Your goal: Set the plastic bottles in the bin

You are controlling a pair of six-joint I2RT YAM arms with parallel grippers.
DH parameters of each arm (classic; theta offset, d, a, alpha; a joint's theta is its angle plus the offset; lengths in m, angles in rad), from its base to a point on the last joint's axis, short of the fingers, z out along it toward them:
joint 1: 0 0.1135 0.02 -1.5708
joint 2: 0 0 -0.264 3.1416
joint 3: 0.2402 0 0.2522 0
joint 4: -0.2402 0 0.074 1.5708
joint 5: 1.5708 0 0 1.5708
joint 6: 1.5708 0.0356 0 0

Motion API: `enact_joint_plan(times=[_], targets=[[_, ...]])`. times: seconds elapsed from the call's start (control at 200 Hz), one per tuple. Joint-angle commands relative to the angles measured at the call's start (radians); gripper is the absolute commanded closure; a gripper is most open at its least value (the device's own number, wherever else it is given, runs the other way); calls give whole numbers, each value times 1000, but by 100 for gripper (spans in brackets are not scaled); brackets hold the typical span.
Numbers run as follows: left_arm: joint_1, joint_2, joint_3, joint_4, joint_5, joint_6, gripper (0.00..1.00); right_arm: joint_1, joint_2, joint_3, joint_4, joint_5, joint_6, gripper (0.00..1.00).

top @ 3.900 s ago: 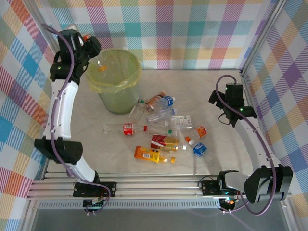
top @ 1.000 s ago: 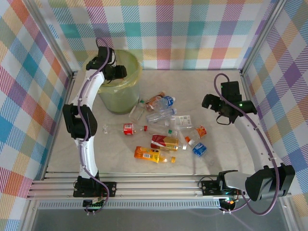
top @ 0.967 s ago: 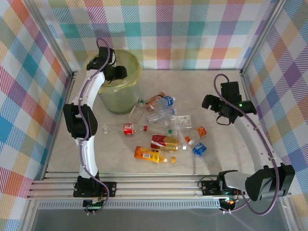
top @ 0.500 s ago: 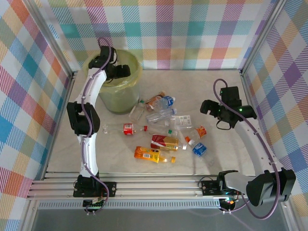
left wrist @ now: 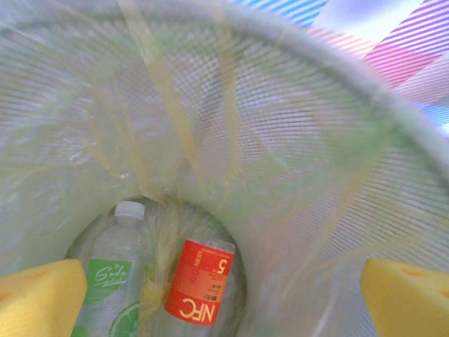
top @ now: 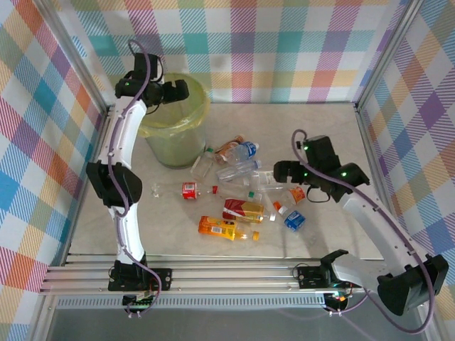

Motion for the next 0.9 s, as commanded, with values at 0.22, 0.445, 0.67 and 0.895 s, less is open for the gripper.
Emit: enact_joint_plan(times=[0.22, 0.445, 0.67, 0.895], targets=[[-25, -360, -254, 51, 26, -67, 0, 424, 63, 29, -95, 194, -36, 0], [-27, -762, -746, 276, -7, -207, 0, 648, 248, 57, -154, 283, -38, 7], [-29, -1094, -1156, 372, -113, -350, 0, 715, 357, 38, -92, 203, -80, 13], [-29, -1280, -1370, 333, -187, -419, 0, 752, 414, 44, -31, 145, -106, 15]])
